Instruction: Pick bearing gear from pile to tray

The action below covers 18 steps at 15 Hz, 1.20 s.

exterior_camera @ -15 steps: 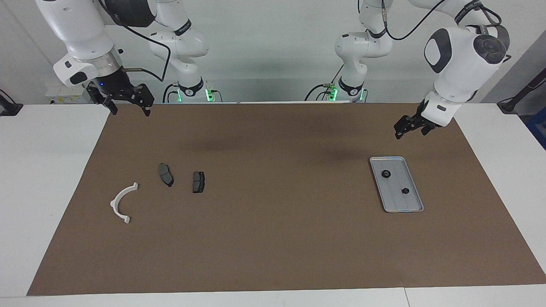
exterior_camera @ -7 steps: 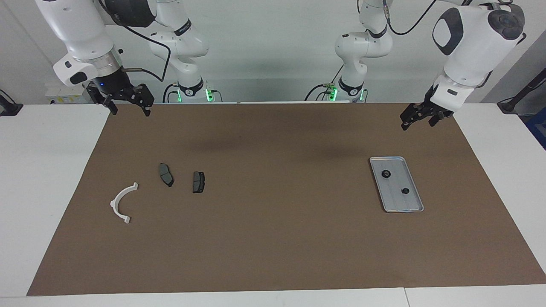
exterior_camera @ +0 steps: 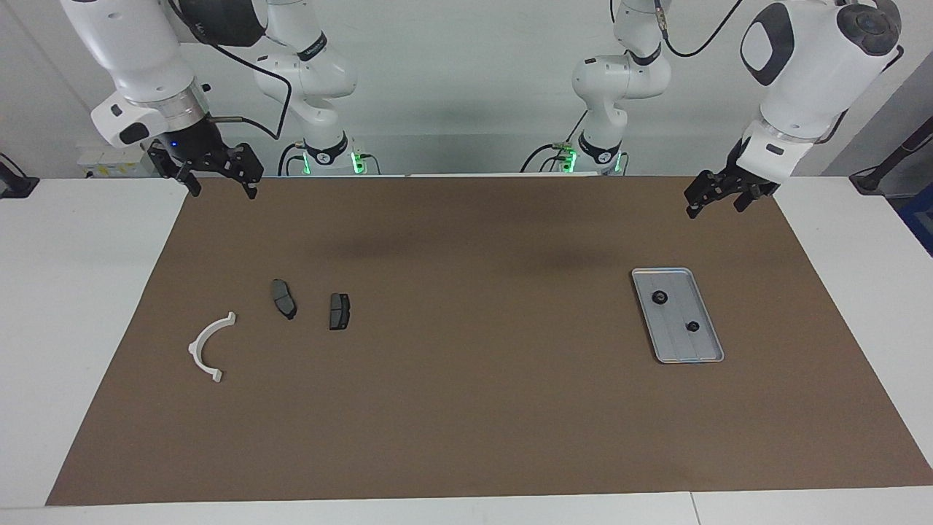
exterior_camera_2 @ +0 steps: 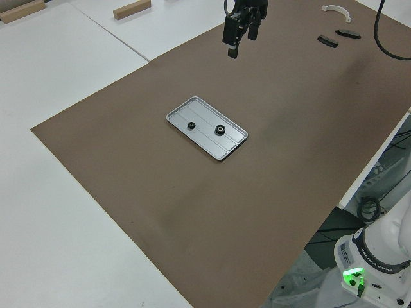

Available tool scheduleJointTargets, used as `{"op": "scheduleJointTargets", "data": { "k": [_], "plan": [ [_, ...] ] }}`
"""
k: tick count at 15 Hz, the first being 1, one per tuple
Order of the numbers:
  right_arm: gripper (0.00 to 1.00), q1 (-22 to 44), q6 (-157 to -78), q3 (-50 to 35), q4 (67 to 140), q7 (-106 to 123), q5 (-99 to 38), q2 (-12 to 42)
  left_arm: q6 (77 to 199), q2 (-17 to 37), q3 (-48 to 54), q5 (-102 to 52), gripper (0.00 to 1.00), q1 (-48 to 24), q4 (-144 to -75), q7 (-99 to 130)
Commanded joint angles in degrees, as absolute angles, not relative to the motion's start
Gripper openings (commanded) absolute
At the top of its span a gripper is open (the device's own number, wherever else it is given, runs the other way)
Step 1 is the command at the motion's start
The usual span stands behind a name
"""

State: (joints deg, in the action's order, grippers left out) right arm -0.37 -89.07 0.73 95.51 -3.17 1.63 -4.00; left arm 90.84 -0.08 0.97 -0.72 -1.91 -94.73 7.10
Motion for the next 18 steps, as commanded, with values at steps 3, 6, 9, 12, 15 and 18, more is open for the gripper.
{"op": "scheduleJointTargets", "data": {
  "k": [3, 6, 9, 12, 15, 18],
  "plan": [
    [1.0, -1.1, -89.5, 0.4, 96.2, -3.9, 1.7, -4.3, 90.0, -0.8, 1.0, -0.1, 1.0, -1.9, -94.7, 7.5],
    [1.0, -1.1, -89.5, 0.4, 96.2, -4.0, 1.6, -4.3, 90.0, -0.8, 1.0, -0.1, 1.0, -2.0, -94.7, 7.6],
    [1.0, -1.1, -89.5, 0.4, 96.2, -4.0, 1.6, -4.3, 90.0, -0.8, 0.9, -0.1, 1.0, -2.0, -94.7, 7.5],
    [1.0, -1.1, -89.5, 0.4, 96.2, -4.0, 1.5, -4.3, 90.0, -0.7, 1.0, -0.1, 1.0, -2.5, -94.7, 7.6],
    [1.0, -1.1, -89.4, 0.4, 96.1, -4.0, 1.4, -4.2, 89.3, -0.7, 0.4, -0.1, 1.0, -2.3, -94.6, 7.0],
    [1.0, -1.6, -89.3, 0.4, 96.1, -3.8, 1.4, -4.2, 90.1, -0.6, 0.8, -0.1, 1.0, -2.4, -94.5, 6.2]
  ]
}}
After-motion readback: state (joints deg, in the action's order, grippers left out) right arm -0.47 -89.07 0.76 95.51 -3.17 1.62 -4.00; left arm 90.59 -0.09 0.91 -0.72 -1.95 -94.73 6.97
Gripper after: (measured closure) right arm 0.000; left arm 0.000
